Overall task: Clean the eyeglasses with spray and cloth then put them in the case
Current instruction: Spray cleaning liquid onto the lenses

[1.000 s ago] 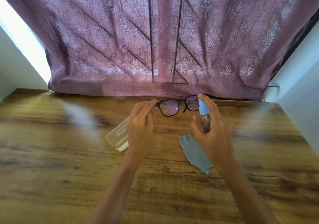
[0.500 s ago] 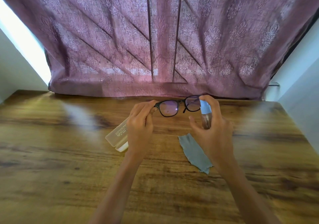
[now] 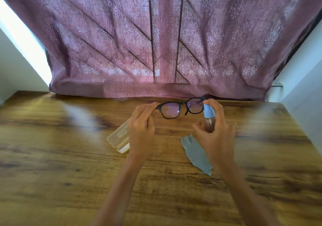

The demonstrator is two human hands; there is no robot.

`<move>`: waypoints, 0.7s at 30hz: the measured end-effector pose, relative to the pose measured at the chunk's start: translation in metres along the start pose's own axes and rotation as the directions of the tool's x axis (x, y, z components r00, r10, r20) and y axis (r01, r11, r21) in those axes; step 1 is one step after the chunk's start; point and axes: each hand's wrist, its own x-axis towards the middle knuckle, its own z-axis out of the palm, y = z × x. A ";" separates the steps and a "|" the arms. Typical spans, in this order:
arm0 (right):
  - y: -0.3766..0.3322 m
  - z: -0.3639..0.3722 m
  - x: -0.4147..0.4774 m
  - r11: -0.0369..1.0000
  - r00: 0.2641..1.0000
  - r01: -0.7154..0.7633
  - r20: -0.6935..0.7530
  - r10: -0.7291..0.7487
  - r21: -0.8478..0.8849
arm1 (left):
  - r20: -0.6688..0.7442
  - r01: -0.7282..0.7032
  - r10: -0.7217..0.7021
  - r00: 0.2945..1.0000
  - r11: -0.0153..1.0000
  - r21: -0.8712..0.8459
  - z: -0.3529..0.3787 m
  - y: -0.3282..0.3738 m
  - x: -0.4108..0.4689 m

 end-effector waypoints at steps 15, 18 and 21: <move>0.002 0.000 0.001 0.998 0.998 -0.047 -0.033 0.048 0.034 | -0.001 -0.001 0.001 1.000 1.000 0.004 0.001 -0.001 0.000; 0.013 0.004 0.004 0.990 0.993 -0.107 -0.041 0.111 0.087 | 0.005 -0.003 0.003 1.000 1.000 0.005 0.001 -0.001 -0.001; 0.031 0.010 0.001 0.969 0.985 -0.170 0.002 0.173 0.181 | 0.004 0.003 -0.003 1.000 1.000 0.008 0.001 -0.002 -0.001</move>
